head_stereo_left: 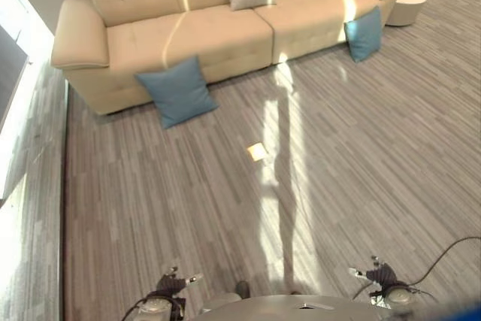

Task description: Pick up all the scattered cushions and arrange them neatly on the sofa.

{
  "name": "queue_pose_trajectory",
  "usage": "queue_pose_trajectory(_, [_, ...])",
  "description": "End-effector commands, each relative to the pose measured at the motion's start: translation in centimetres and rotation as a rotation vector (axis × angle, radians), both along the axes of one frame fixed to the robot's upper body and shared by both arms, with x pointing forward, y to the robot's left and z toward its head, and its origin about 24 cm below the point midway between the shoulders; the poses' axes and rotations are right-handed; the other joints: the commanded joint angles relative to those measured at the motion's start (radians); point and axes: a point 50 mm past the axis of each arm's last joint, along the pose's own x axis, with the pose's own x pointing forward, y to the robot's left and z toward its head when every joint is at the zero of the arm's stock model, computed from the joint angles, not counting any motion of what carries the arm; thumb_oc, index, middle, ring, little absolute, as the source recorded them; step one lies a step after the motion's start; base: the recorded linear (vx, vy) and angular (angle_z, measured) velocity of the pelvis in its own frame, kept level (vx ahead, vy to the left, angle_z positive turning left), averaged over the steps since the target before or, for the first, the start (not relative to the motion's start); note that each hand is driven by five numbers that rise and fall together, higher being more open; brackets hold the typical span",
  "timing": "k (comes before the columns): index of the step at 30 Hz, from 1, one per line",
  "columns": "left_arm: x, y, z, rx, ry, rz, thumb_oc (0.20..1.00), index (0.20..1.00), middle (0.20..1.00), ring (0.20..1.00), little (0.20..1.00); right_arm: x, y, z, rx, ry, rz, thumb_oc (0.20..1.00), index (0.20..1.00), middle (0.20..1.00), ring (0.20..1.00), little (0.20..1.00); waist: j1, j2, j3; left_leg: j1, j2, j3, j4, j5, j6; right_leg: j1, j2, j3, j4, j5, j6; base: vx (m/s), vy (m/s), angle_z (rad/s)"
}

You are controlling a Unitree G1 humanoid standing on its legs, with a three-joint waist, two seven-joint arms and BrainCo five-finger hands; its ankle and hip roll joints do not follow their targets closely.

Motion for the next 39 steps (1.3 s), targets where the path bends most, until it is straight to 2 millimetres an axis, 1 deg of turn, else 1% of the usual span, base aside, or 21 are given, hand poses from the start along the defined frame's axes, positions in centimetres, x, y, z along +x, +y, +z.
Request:
queue_pose_trajectory(1, [1.1, -0.7, -0.1, 0.01, 0.015, -0.044, 1.0, 1.0, 1.0, 1.0, 1.0, 0.9, -0.8, 0.4, -0.055, 0.004, 0.018, 1.0, 1.0, 1.0, 1.0, 1.0, 0.021, 0.011, -0.011, 0.016, 0.018, 0.053, 0.009, -0.038, -0.058, -0.006, -0.058, -0.015, 0.004, 0.019, 0.125, 0.0, 0.0, 0.0])
queue_pose_trajectory(6, [0.7, -0.8, -0.2, 0.003, 0.024, -0.03, 1.0, 1.0, 1.0, 1.0, 1.0, 0.4, -0.7, 0.2, -0.045, 0.012, 0.0, 1.0, 1.0, 1.0, 1.0, 1.0, 0.021, 0.01, -0.009, 0.015, 0.019, 0.052, 0.009, -0.041, -0.056, -0.008, -0.059, -0.01, 0.004, 0.02, 0.125, 0.0, 0.0, 0.0])
queue_pose_trajectory(11, [0.8, -1.1, -0.3, 0.002, 0.028, -0.05, 1.0, 1.0, 1.0, 1.0, 1.0, 0.5, -0.5, 0.2, -0.042, 0.01, 0.0, 1.0, 1.0, 1.0, 1.0, 1.0, 0.023, 0.009, -0.006, 0.019, 0.018, 0.054, 0.009, -0.043, -0.053, -0.008, -0.058, -0.006, 0.004, 0.021, 0.126, 0.0, 0.0, 0.0])
queue_pose_trajectory(17, [1.2, -1.2, -0.2, 0.003, 0.023, -0.069, 1.0, 1.0, 1.0, 1.0, 1.0, 1.3, -0.3, 0.3, -0.031, -0.009, 0.019, 1.0, 1.0, 1.0, 1.0, 1.0, 0.029, 0.004, -0.006, 0.02, 0.011, 0.05, 0.009, -0.05, -0.045, -0.008, -0.062, -0.002, 0.004, 0.025, 0.129, 0.01, 0.019, 0.0])
queue_pose_trajectory(20, [1.1, -0.9, -0.2, 0.006, 0.02, -0.054, 1.0, 1.0, 1.0, 1.0, 1.0, 1.8, -0.1, 0.5, -0.029, -0.019, 0.042, 1.0, 1.0, 1.0, 1.0, 1.0, 0.046, -0.001, 0.001, 0.023, 0.003, 0.036, 0.009, -0.052, -0.031, -0.017, -0.068, 0.009, 0.02, 0.025, 0.131, 0.01, 0.081, -0.02])
queue_pose_trajectory(22, [1.2, -0.8, -0.1, 0.005, 0.015, -0.048, 1.0, 1.0, 1.0, 1.0, 1.0, 2.2, 0.0, 0.5, -0.028, -0.028, 0.049, 1.0, 1.0, 1.0, 1.0, 1.0, 0.061, -0.007, 0.013, 0.007, -0.002, 0.024, 0.038, -0.058, -0.023, -0.028, -0.076, 0.013, 0.044, 0.021, 0.13, -0.04, 0.039, -0.02])
queue_pose_trajectory(25, [1.3, -0.7, -0.1, 0.004, 0.011, -0.039, 1.0, 1.0, 1.0, 1.0, 1.0, 2.6, 0.1, 0.7, -0.026, -0.04, 0.057, 1.0, 1.0, 1.0, 1.0, 1.0, 0.074, -0.01, 0.028, -0.035, -0.011, 0.001, 0.09, -0.076, -0.006, -0.072, -0.098, 0.009, 0.12, 0.014, 0.13, -0.07, 0.057, 0.02])
queue_pose_trajectory(26, [1.3, -0.5, 0.0, 0.007, 0.01, -0.038, 1.0, 1.0, 1.0, 1.0, 1.0, 2.8, 0.2, 0.7, -0.023, -0.044, 0.059, 1.0, 1.0, 1.0, 1.0, 1.0, 0.074, -0.009, 0.033, -0.047, -0.015, -0.008, 0.102, -0.078, 0.0, -0.094, -0.106, 0.01, 0.163, 0.01, 0.127, -0.08, 0.071, 0.07])
queue_pose_trajectory(27, [1.7, -0.1, 0.2, 0.02, 0.0, -0.031, 1.0, 1.0, 1.0, 1.0, 1.0, 3.2, 0.4, 0.8, -0.02, -0.056, 0.068, 1.0, 1.0, 1.0, 1.0, 1.0, 0.069, -0.005, 0.05, -0.059, -0.015, -0.033, 0.11, -0.076, 0.011, -0.14, -0.115, 0.018, 0.251, -0.001, 0.125, -0.08, 0.06, 0.17])
queue_pose_trajectory(28, [2.0, 0.0, 0.3, 0.025, -0.013, -0.028, 1.0, 1.0, 1.0, 1.0, 1.0, 3.6, 0.5, 0.9, -0.017, -0.068, 0.069, 1.0, 1.0, 1.0, 1.0, 1.0, 0.063, -0.002, 0.058, -0.065, -0.014, -0.049, 0.109, -0.073, 0.014, -0.167, -0.108, 0.039, 0.289, -0.005, 0.127, -0.05, 0.035, 0.35])
queue_pose_trajectory(29, [2.3, 0.0, 0.4, 0.028, -0.023, -0.025, 1.0, 1.0, 1.0, 1.0, 1.0, 3.8, 0.6, 1.0, -0.015, -0.077, 0.067, 1.0, 1.0, 1.0, 1.0, 1.0, 0.057, 0.0, 0.061, -0.065, -0.017, -0.066, 0.108, -0.072, 0.015, -0.184, -0.09, 0.074, 0.298, -0.014, 0.124, 0.01, -0.003, 0.64])
queue_pose_trajectory(31, [2.6, 0.1, 0.5, 0.031, -0.034, -0.023, 1.0, 1.0, 1.0, 1.0, 1.0, 3.9, 0.6, 1.0, -0.013, -0.084, 0.066, 1.0, 1.0, 1.0, 1.0, 1.0, 0.051, -0.003, 0.057, -0.06, -0.022, -0.086, 0.097, -0.068, 0.012, -0.187, -0.049, 0.144, 0.256, -0.027, 0.114, 0.05, -0.049, 0.89])
queue_pose_trajectory(32, [2.7, 0.2, 0.5, 0.036, -0.031, -0.027, 1.0, 1.0, 1.0, 1.0, 1.0, 3.9, 0.5, 1.0, -0.024, -0.075, 0.081, 1.0, 1.0, 1.0, 1.0, 1.0, 0.051, -0.007, 0.062, -0.057, -0.023, -0.088, 0.092, -0.061, 0.008, -0.184, -0.037, 0.158, 0.232, -0.03, 0.104, 0.07, -0.13, 0.71])
queue_pose_trajectory(33, [2.8, 0.2, 0.6, 0.034, -0.042, -0.019, 1.0, 1.0, 1.0, 1.0, 1.0, 3.9, 0.5, 1.0, -0.018, -0.079, 0.075, 1.0, 1.0, 1.0, 1.0, 1.0, 0.054, -0.018, 0.057, -0.061, -0.028, -0.111, 0.091, -0.058, 0.001, -0.166, -0.042, 0.146, 0.197, -0.031, 0.105, 0.05, -0.105, 0.55])
queue_pose_trajectory(34, [2.8, 0.2, 0.6, 0.034, -0.042, -0.019, 1.0, 1.0, 1.0, 1.0, 1.0, 3.9, 0.5, 1.0, -0.018, -0.079, 0.075, 1.0, 1.0, 1.0, 1.0, 1.0, 0.053, -0.018, 0.057, -0.06, -0.028, -0.112, 0.091, -0.058, 0.001, -0.165, -0.042, 0.145, 0.196, -0.031, 0.104, 0.06, -0.132, 0.55])
queue_pose_trajectory(35, [2.8, 0.2, 0.6, 0.033, -0.039, -0.014, 1.0, 1.0, 1.0, 1.0, 1.0, 4.0, 0.5, 1.1, -0.02, -0.086, 0.078, 1.0, 1.0, 1.0, 1.0, 1.0, 0.054, -0.024, 0.052, -0.058, -0.029, -0.124, 0.083, -0.054, -0.006, -0.156, -0.037, 0.145, 0.181, -0.037, 0.1, 0.1, -0.191, 0.85])
queue_pose_trajectory(36, [2.7, 0.1, 0.5, 0.027, -0.037, -0.009, 1.0, 1.0, 1.0, 1.0, 1.0, 4.0, 0.3, 1.2, -0.026, -0.086, 0.08, 1.0, 1.0, 1.0, 1.0, 1.0, 0.054, -0.031, 0.045, -0.055, -0.022, -0.151, 0.069, -0.048, -0.024, -0.143, -0.021, 0.149, 0.157, -0.033, 0.098, 0.13, -0.245, 0.84])
queue_pose_trajectory(37, [2.7, -0.1, 0.5, 0.022, -0.037, -0.01, 1.0, 1.0, 1.0, 1.0, 1.0, 4.0, 0.2, 1.2, -0.026, -0.088, 0.077, 1.0, 1.0, 1.0, 1.0, 1.0, 0.051, -0.034, 0.045, -0.054, -0.02, -0.159, 0.072, -0.05, -0.031, -0.134, -0.019, 0.145, 0.141, -0.029, 0.097, 0.1, -0.191, 0.91])
queue_pose_trajectory(39, [2.7, -0.1, 0.5, 0.022, -0.037, -0.01, 1.0, 1.0, 1.0, 1.0, 1.0, 4.0, 0.2, 1.2, -0.026, -0.088, 0.077, 1.0, 1.0, 1.0, 1.0, 1.0, 0.05, -0.034, 0.045, -0.054, -0.02, -0.159, 0.072, -0.05, -0.031, -0.133, -0.019, 0.144, 0.141, -0.029, 0.097, 0.02, -0.027, 0.6])
